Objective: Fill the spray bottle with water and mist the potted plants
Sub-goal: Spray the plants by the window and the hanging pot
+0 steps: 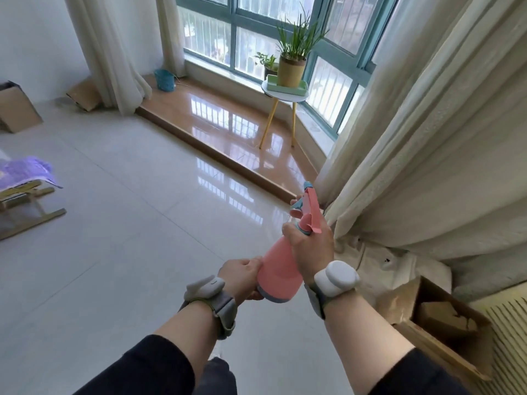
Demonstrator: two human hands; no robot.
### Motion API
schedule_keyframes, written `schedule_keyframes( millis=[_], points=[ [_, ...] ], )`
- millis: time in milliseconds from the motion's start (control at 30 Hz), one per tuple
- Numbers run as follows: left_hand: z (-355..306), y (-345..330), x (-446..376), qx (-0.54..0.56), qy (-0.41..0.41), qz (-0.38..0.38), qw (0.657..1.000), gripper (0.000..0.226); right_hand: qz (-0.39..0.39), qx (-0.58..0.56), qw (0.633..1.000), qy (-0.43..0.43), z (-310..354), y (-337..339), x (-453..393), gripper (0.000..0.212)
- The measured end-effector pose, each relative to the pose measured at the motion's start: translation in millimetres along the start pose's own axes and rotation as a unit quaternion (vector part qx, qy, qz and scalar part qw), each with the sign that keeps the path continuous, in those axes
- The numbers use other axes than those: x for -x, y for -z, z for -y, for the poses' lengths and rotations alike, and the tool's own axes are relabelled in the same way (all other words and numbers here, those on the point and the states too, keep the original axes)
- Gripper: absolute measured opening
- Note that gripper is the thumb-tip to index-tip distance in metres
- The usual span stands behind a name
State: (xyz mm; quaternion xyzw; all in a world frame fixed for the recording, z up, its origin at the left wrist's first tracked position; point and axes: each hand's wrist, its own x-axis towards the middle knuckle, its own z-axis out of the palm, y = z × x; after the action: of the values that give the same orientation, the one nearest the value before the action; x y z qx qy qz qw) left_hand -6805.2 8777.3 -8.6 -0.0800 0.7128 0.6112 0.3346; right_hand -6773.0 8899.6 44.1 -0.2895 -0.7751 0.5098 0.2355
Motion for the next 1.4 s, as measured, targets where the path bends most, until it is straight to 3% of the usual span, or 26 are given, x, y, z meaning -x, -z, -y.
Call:
schedule_keyframes(
  millis=[133, 300, 467, 567, 867, 1033, 1267, 1400],
  points=[
    [-48, 12, -82, -0.030, -0.031, 0.030, 0.999, 0.034, -0.010, 0.014, 1.000, -0.001, 14, -38, -79, 0.032],
    [-124, 28, -162, -0.119, -0.096, 0.033, 0.988, 0.052, -0.020, 0.022, 0.999, -0.017, 43, -79, -174, 0.027],
    [-194, 37, -221, -0.128, -0.146, 0.067, 0.979, 0.019, -0.063, 0.037, 0.997, -0.038, 60, -117, -260, 0.045],
    [-225, 35, -261, -0.105, -0.172, 0.087, 0.976, 0.020, -0.056, 0.051, 0.997, -0.015, 62, -135, -306, 0.040],
    [-349, 12, -434, -0.112, -0.177, 0.104, 0.972, 0.020, -0.022, 0.044, 0.998, -0.035, 67, -190, -512, 0.012],
    [-405, 9, -515, -0.116, -0.175, 0.094, 0.973, 0.025, -0.030, 0.068, 0.997, -0.036, 78, -225, -608, 0.024],
    [-470, 16, -618, -0.101, -0.176, 0.122, 0.972, 0.009, -0.034, 0.088, 0.993, -0.070, 69, -278, -716, 0.011],
    [-515, 27, -693, -0.117, -0.186, 0.147, 0.964, 0.018, -0.045, 0.068, 0.994, -0.077, 83, -315, -781, 0.016]
  ],
)
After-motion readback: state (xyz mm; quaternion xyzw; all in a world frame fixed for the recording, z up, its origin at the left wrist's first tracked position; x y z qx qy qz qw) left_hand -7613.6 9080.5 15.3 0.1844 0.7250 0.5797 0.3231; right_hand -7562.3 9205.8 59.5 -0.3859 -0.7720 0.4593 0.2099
